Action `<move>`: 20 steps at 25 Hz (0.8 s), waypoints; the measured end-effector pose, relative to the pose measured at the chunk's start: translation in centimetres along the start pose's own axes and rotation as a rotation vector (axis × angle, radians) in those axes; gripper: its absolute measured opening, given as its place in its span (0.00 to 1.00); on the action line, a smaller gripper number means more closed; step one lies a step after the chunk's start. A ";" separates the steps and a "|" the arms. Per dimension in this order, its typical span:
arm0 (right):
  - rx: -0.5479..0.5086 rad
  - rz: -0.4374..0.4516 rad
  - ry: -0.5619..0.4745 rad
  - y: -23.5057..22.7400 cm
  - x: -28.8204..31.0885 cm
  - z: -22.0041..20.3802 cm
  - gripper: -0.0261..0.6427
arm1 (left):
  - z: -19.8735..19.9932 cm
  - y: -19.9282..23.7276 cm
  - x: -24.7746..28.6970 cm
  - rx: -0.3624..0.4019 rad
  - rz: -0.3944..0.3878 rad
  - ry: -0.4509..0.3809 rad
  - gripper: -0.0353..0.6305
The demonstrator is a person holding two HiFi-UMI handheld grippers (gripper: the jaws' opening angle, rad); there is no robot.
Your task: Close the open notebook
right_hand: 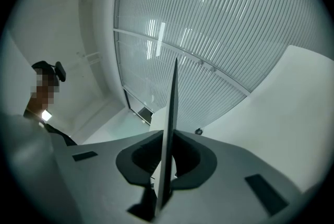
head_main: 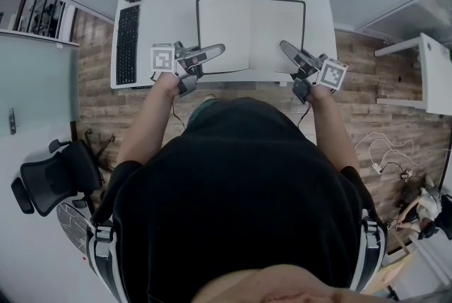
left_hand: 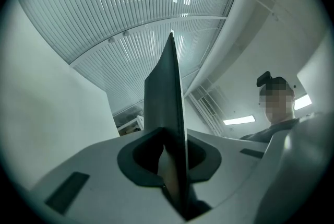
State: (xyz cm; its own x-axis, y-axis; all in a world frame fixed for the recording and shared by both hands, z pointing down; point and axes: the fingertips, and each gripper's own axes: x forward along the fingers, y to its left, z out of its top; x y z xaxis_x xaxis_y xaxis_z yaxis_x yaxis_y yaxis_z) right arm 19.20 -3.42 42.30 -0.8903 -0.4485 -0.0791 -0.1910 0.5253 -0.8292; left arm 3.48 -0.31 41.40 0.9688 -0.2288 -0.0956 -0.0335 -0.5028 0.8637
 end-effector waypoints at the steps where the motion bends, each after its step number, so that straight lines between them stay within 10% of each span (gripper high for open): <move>1: 0.003 0.006 -0.002 0.1 -0.1 -0.1 0.13 | -0.1 -0.1 0.1 -0.002 0.001 -0.001 0.15; 20: -0.029 -0.032 -0.041 0.3 -1.8 1.5 0.13 | 0.6 -0.2 2.1 0.008 -0.021 0.024 0.15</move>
State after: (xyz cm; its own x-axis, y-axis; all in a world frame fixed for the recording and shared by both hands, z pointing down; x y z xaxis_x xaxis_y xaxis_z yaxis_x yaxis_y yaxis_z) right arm 21.37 -3.52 41.37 -0.8660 -0.4942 -0.0758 -0.2314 0.5305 -0.8155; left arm 5.41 -1.20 40.73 0.9748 -0.1985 -0.1015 -0.0153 -0.5137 0.8578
